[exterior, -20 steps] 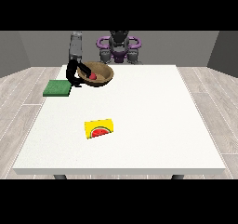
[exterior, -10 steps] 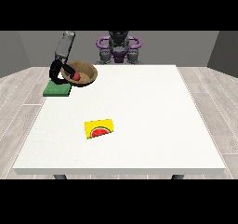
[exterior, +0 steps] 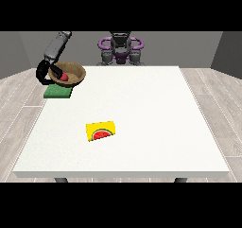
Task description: Pick the cup and pour the ball into the bowl, then pick the bowl and place it on the pad
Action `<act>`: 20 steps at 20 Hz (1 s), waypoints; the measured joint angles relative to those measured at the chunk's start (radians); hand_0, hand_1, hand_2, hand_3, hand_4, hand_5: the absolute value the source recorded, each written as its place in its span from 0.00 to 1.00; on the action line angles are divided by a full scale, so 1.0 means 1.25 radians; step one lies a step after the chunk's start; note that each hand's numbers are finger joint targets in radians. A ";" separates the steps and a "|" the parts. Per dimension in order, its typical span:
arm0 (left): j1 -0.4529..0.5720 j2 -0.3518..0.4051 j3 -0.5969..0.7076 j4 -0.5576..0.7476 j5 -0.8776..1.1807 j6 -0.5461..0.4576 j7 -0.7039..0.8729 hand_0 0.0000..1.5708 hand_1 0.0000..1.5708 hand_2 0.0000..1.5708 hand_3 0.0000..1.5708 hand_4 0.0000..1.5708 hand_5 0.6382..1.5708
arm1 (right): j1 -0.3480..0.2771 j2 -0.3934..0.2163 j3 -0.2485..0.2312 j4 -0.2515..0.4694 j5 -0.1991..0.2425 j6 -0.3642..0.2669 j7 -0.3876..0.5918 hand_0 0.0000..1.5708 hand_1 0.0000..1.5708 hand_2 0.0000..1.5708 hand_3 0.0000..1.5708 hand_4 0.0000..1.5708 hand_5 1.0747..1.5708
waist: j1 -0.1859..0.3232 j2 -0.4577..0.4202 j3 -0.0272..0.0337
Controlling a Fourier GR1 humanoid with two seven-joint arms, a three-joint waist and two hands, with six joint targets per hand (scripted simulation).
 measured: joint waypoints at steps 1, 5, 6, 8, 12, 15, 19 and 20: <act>0.003 0.002 0.003 -0.006 0.004 -0.003 -0.006 0.00 0.00 0.00 0.00 0.00 0.96 | -0.002 -0.016 -0.015 0.013 -0.010 0.013 -0.013 1.00 1.00 1.00 0.71 0.83 0.93 | 0.004 0.009 0.0001; -0.001 0.001 0.000 -0.043 0.009 0.008 -0.007 0.00 0.00 0.00 0.00 0.13 0.96 | -0.015 -0.051 -0.053 0.069 -0.034 0.050 -0.059 1.00 1.00 1.00 0.50 0.82 0.96 | 0.017 0.046 0.0003; 0.000 0.006 0.002 -0.046 0.009 0.011 -0.007 0.00 0.00 0.00 0.00 0.10 0.96 | -0.019 -0.059 -0.060 0.079 -0.039 0.060 -0.067 1.00 1.00 1.00 0.45 0.82 0.96 | 0.017 0.053 0.0002; -0.010 0.015 0.003 -0.073 0.019 0.011 0.009 0.00 0.00 0.00 0.00 0.08 0.96 | -0.030 -0.086 -0.077 0.110 -0.040 0.067 -0.095 1.00 1.00 1.00 0.25 0.83 0.95 | 0.031 0.074 0.0005; -0.035 0.042 0.009 -0.113 0.042 0.019 0.050 0.00 0.00 0.00 0.00 0.00 0.96 | -0.038 -0.123 -0.088 0.160 -0.030 0.084 -0.154 1.00 1.00 1.00 0.20 0.82 0.97 | 0.035 0.109 0.0009; -0.037 0.048 0.015 -0.141 0.061 0.025 0.076 0.00 0.00 0.00 0.00 0.00 0.96 | -0.046 -0.150 -0.100 0.197 -0.031 0.103 -0.180 1.00 1.00 1.00 0.43 0.79 0.99 | 0.037 0.118 0.0009; 0.000 0.029 0.013 -0.147 0.068 0.020 0.075 0.00 0.00 0.00 0.00 0.00 0.96 | -0.041 -0.175 -0.106 0.220 -0.033 0.128 -0.171 1.00 1.00 1.00 0.56 0.79 0.99 | 0.041 0.081 0.0002; 0.004 0.029 0.011 -0.137 0.065 0.019 0.072 0.00 0.00 0.00 0.00 0.00 0.96 | -0.044 -0.174 -0.101 0.216 -0.031 0.130 -0.162 1.00 1.00 1.00 0.58 0.79 1.00 | 0.036 0.071 -0.0001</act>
